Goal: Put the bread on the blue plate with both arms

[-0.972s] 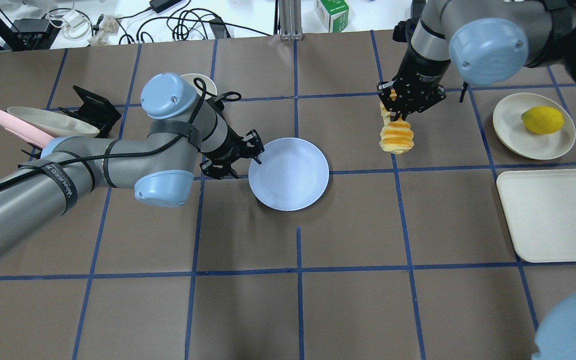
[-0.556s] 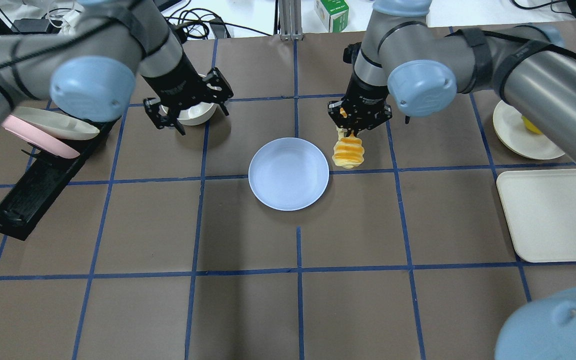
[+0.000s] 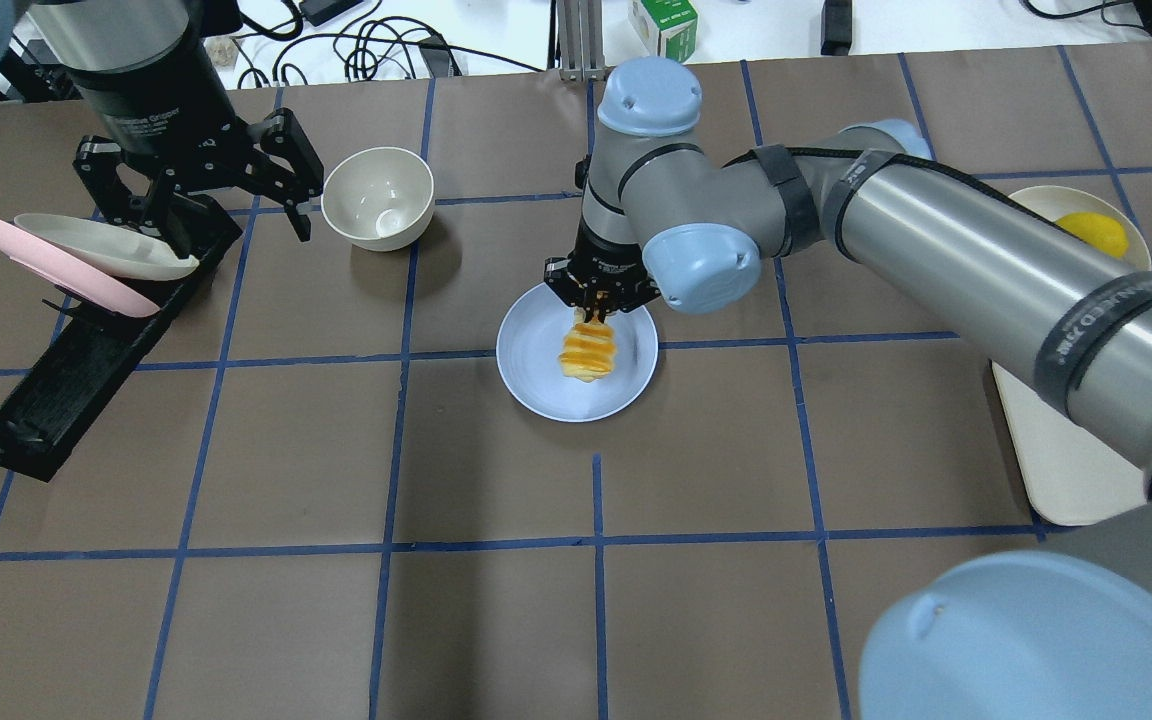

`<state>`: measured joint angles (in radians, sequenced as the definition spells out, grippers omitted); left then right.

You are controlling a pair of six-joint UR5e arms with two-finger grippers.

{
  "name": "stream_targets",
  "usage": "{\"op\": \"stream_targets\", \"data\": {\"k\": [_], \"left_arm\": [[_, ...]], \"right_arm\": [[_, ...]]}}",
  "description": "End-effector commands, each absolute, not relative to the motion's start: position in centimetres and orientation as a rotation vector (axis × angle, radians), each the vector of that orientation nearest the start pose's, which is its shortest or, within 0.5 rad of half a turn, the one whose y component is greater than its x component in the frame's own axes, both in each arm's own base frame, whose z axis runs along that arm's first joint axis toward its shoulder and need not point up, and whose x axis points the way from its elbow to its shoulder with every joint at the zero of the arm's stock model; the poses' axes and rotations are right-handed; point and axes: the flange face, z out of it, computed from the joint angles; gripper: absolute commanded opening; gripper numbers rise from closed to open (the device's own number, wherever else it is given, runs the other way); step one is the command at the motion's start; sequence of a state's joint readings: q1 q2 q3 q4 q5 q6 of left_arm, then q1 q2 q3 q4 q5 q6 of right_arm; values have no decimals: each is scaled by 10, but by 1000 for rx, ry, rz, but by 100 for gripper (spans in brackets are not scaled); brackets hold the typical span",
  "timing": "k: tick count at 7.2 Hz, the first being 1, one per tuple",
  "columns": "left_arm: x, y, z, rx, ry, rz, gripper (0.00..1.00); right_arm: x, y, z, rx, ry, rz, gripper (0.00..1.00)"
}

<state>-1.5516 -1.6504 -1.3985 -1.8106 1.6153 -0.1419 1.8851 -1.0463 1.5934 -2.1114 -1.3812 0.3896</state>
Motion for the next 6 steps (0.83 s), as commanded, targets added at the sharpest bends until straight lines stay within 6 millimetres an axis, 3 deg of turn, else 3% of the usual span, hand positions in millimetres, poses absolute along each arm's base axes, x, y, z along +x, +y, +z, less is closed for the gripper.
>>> {"op": "stream_targets", "data": {"k": [1,2,3,4,5,6], "left_arm": [[-115,-505,515,-232,3076,212,100],[-115,-505,514,-234,3077,215,100],[-115,-505,514,-234,3077,215,100],[-115,-505,515,-237,3077,212,100],[-115,-505,515,-237,3077,212,100],[-114,-505,515,-244,3076,212,100]], "right_arm": [[358,-571,193,179,2962,81,86],[358,-563,190,171,3082,44,100],[359,-566,212,165,3092,-23,100],[345,-563,255,158,3095,-27,100],[306,-564,314,45,3104,-69,100],[246,-562,374,96,3102,-102,100]]}}
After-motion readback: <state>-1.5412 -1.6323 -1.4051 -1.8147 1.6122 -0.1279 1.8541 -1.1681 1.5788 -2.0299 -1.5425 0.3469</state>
